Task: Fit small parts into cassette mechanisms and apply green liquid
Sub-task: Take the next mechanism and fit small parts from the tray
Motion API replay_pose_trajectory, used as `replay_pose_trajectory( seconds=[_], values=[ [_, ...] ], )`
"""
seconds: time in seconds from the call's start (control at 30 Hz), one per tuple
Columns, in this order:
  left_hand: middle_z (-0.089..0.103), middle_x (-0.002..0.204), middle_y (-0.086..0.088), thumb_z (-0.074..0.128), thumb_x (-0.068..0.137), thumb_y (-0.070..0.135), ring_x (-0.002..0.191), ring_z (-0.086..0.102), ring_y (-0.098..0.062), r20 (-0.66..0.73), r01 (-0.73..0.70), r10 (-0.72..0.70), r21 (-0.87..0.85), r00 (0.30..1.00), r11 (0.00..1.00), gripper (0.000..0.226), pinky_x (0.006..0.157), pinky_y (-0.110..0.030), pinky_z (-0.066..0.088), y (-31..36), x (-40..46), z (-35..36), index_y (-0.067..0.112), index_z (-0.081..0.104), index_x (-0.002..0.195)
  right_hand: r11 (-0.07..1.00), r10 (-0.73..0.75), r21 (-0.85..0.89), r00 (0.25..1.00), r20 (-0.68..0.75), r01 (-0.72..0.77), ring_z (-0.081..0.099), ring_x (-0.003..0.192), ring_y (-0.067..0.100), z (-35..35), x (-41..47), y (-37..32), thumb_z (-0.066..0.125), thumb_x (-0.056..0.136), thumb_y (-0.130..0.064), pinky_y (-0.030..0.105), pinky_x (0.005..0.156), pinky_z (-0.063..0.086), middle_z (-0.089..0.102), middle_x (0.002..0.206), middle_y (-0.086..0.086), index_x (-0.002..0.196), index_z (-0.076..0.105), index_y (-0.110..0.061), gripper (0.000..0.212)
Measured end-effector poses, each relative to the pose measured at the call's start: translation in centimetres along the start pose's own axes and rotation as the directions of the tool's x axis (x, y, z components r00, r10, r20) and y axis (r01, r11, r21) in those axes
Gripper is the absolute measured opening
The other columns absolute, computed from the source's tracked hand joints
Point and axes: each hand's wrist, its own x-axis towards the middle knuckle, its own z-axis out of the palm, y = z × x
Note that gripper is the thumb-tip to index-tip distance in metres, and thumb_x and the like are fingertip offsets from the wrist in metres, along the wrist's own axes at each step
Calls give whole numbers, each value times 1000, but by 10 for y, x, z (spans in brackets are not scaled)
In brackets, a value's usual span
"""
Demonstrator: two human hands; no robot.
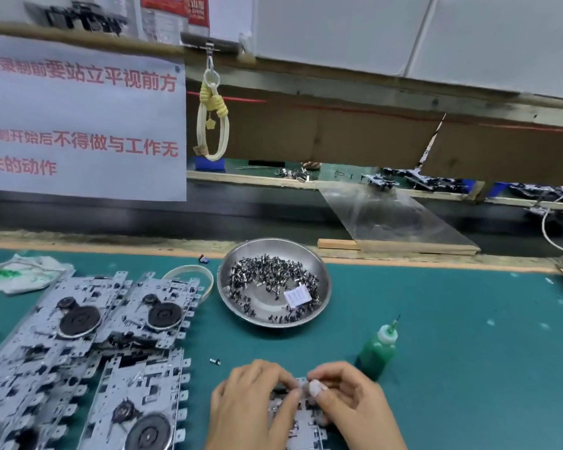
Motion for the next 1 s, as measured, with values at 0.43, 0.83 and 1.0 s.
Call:
replay_pose_trajectory(
  seconds=[0.43,0.83,1.0],
  values=[
    [53,67,32,43,62,38,72,45,10,-233,-283,252,-111,939,953,18,59,-14,42,-14,4,15,38,47,79,993,81,91,996,-38,-77,61,47,24,-8,-1,14,58,73,25,19,47,48,65,63,30,59,69,1,30],
    [54,70,32,42,61,35,79,40,9,-240,-193,155,-142,958,971,21,64,-13,35,-12,-2,18,39,48,80,941,-184,-290,983,-8,174,50,57,5,-2,-7,11,80,64,-10,15,56,39,59,75,-9,55,70,-31,25],
    [54,90,30,27,68,49,104,29,12,-141,-76,44,-232,989,970,39,93,-16,31,-14,-9,21,58,27,106,916,-167,-371,986,4,157,53,61,3,-4,-8,11,74,70,6,12,61,43,61,84,-10,58,70,-31,39]
  ],
)
